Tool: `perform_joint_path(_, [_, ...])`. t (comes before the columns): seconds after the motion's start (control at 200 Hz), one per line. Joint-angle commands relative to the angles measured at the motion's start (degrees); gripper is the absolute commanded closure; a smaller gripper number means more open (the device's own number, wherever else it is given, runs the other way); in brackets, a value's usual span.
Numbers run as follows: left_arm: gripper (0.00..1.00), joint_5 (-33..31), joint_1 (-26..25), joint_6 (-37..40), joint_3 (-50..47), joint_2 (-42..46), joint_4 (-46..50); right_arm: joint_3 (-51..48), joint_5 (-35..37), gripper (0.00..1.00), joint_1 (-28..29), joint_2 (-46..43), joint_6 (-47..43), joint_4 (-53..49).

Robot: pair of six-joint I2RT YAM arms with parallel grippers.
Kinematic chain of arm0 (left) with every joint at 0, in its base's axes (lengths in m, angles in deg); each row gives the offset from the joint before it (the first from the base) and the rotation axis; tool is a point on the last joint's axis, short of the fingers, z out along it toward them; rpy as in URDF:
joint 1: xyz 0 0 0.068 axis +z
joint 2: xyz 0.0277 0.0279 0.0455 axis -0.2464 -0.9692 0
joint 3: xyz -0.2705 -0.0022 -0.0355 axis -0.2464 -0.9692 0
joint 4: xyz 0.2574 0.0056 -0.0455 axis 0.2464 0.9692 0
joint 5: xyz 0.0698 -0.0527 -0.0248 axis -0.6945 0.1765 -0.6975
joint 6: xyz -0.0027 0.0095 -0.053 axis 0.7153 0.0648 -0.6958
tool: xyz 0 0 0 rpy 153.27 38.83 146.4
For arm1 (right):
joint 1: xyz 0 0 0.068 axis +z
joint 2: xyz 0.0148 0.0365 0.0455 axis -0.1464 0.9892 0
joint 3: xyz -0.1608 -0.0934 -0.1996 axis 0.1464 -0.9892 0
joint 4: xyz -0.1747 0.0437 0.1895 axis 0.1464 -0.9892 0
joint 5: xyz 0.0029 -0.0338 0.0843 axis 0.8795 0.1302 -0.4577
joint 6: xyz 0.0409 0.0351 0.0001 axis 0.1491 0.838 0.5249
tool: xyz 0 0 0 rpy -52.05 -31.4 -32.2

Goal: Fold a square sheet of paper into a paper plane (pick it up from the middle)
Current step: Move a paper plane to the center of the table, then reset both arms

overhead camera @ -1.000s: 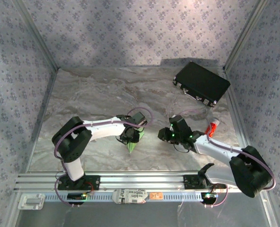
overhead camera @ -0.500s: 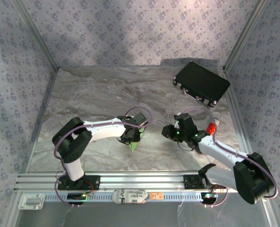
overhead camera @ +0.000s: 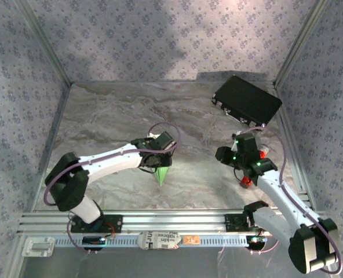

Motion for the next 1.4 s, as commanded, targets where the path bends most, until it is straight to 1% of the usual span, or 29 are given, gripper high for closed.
perform_joint_path(0.0, [0.44, -4.8, 1.0, 3.1, -1.7, 6.2, 1.2, 3.8, 9.8, 0.53, -1.7, -1.9, -6.5, -5.0])
perform_joint_path(0.04, [0.39, -6.3, 2.2, 4.4, -3.0, 8.4, 1.2, 4.1, 14.1, 0.47, -1.9, -2.0, -7.9, -3.9])
perform_joint_path(0.13, [0.23, -9.0, 7.8, 8.5, -7.0, 14.4, 0.5, 3.2, 23.3, 0.36, -2.5, -1.1, -11.8, 1.0])
perform_joint_path(0.16, [0.06, -10.2, 9.9, 10.5, -8.7, 16.4, -0.4, 2.0, 26.2, 0.33, -2.8, -0.4, -14.0, 3.6])
perform_joint_path(0.17, [0.02, -10.6, 10.6, 11.3, -9.1, 17.1, -0.7, 1.6, 27.1, 0.32, -2.8, -0.3, -14.8, 5.1])
perform_joint_path(0.18, [0.01, -11.0, 11.3, 12.0, -9.9, 17.8, -0.9, 1.1, 27.9, 0.31, -2.8, 0.0, -15.6, 6.4])
perform_joint_path(0.26, [0.0, -12.3, 18.2, 18.4, -14.6, 22.8, -5.3, -3.7, 32.7, 0.2, -3.7, 3.2, -21.9, 18.0])
perform_joint_path(0.35, [0.0, -12.4, 27.1, 23.7, -18.1, 26.2, -8.6, -7.5, 34.5, 0.19, -5.6, 9.9, -28.3, 29.9])
perform_joint_path(0.405, [0.0, -13.5, 31.8, 26.7, -20.7, 27.3, -12.6, -7.8, 34.9, 0.19, -6.1, 13.6, -29.9, 33.8])
perform_joint_path(0.46, [0.0, -14.0, 36.0, 30.0, -22.2, 27.5, -16.2, -8.7, 33.7, 0.19, -6.4, 16.5, -30.9, 38.7])
perform_joint_path(0.55, [0.0, -15.9, 41.5, 35.0, -23.5, 25.5, -20.7, -11.3, 28.3, 0.19, -8.2, 20.8, -32.6, 50.3])
perform_joint_path(0.585, [0.0, -16.9, 43.2, 36.5, -24.2, 24.3, -23.1, -11.2, 27.1, 0.19, -8.8, 22.8, -33.8, 52.5])
perform_joint_path(0.62, [0.0, -16.9, 44.7, 38.3, -25.8, 23.1, -27.3, -9.8, 26.0, 0.19, -9.3, 24.1, -34.0, 51.2])
perform_joint_path(0.645, [0.0, -16.6, 45.4, 39.5, -27.1, 22.5, -30.4, -9.4, 24.7, 0.19, -9.6, 24.7, -34.7, 51.4])
perform_joint_path(0.765, [0.0, -15.9, 46.3, 44.7, -33.4, 19.8, -47.3, -11.6, 18.9, 0.19, -10.8, 27.6, -39.8, 62.9])
perform_joint_path(0.844, [0.0, -12.4, 47.0, 45.8, -35.2, 17.2, -54.9, -12.5, 14.2, 0.19, -12.7, 30.2, -39.8, 66.2])
perform_joint_path(0.889, [0.0, -9.6, 47.9, 45.7, -35.9, 14.9, -59.1, -13.0, 14.2, 0.19, -13.4, 30.3, -38.8, 66.7])
perform_joint_path(0.924, [0.0, -7.6, 48.5, 46.0, -36.3, 12.7, -62.8, -14.0, 10.9, 0.19, -14.6, 30.5, -38.5, 68.6])
perform_joint_path(0.979, [0.0, -5.6, 48.8, 46.1, -34.3, 10.7, -61.5, -15.5, 8.6, 0.18, -15.4, 32.6, -38.6, 73.0])
perform_joint_path(1.029, [0.0, -4.0, 48.9, 47.3, -34.5, 9.1, -65.5, -15.8, 8.7, 0.18, -15.4, 36.0, -38.4, 77.6])
perform_joint_path(1.054, [0.0, -3.3, 48.9, 48.2, -33.9, 8.7, -64.5, -14.9, 9.8, 0.18, -15.4, 35.8, -37.9, 75.8])
perform_joint_path(1.084, [0.0, -2.6, 49.0, 48.6, -33.3, 8.4, -64.2, -12.6, 9.6, 0.18, -16.0, 34.9, -37.5, 69.4])
perform_joint_path(1.094, [0.0, -2.4, 49.1, 48.8, -33.3, 8.1, -64.5, -12.3, 9.2, 0.07, -16.3, 34.8, -37.2, 68.5])
perform_joint_path(1.099, [0.0, -2.2, 49.1, 48.9, -33.4, 8.1, -64.7, -12.1, 9.1, 0.04, -16.3, 35.0, -37.0, 68.4])
perform_joint_path(1.114, [0.0, -1.7, 49.3, 49.2, -33.3, 7.9, -64.7, -11.8, 8.8, 0.01, -17.0, 35.5, -36.2, 69.3])
perform_joint_path(1.164, [0.0, 0.7, 49.8, 49.9, -33.5, 8.0, -64.9, -11.1, 10.8, 0.01, -18.0, 35.4, -34.2, 67.6])
perform_joint_path(1.289, [0.0, 1.9, 50.6, 52.5, -35.6, 7.9, -70.2, -11.4, 12.3, 0.01, -17.4, 35.8, -34.5, 69.0])
perform_joint_path(1.354, [0.0, 3.0, 51.5, 52.3, -38.6, 5.2, -78.5, -11.4, 12.5, 0.01, -17.3, 35.8, -34.5, 68.8])
perform_joint_path(1.394, [0.0, 3.3, 51.8, 52.1, -40.2, 1.3, -84.7, -11.4, 12.6, 0.01, -17.2, 35.6, -34.6, 68.5])
